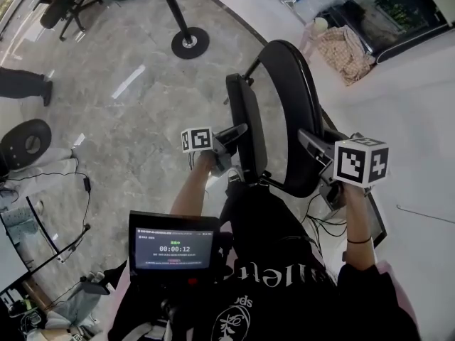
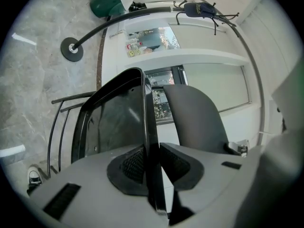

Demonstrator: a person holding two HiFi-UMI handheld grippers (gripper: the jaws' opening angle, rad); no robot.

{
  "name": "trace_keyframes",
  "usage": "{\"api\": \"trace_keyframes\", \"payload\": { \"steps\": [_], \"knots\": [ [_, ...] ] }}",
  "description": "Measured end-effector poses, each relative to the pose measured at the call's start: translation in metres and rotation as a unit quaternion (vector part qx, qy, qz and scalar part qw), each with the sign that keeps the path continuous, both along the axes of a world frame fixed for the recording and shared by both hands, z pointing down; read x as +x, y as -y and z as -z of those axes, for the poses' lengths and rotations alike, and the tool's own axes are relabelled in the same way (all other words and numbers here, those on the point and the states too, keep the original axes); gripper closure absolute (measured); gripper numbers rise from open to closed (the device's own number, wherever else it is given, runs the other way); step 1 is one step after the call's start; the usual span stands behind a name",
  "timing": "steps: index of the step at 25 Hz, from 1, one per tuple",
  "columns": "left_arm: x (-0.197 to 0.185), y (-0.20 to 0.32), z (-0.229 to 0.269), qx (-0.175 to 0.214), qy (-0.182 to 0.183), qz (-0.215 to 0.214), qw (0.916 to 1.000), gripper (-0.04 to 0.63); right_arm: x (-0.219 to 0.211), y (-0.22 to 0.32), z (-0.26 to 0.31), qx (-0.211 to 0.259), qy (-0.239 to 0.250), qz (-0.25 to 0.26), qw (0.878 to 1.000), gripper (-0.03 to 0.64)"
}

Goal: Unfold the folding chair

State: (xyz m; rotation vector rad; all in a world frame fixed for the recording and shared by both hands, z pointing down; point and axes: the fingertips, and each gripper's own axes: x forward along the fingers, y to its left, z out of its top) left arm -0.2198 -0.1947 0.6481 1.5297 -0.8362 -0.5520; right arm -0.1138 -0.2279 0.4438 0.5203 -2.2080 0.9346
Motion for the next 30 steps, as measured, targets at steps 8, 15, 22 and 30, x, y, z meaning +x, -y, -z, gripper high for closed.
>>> {"api": "trace_keyframes", "payload": {
  "steps": [8, 15, 22, 30],
  "knots": [
    [-0.021, -0.014, -0.018, -0.013, -0.001, 0.03, 0.9995, 0.511, 0.044, 0.035, -0.02, -0.014, 0.01, -0.015, 1.0, 0.517],
    [-0.027, -0.018, -0.014, 0.01, -0.02, 0.021, 0.9995, 0.488, 0.042, 0.037, -0.025, 0.001, 0.024, -0.014, 1.0, 0.517],
    [-0.078, -0.056, -0.034, -0.006, 0.006, 0.043, 0.9991, 0.247, 0.014, 0.016, -0.036, 0.042, 0.007, -0.049, 0.998, 0.52],
    [-0.157, -0.113, -0.116, -0.106, 0.116, 0.076, 0.9847, 0.259, -0.029, -0.019, -0.059, 0.079, -0.032, -0.073, 0.994, 0.518]
  ]
}}
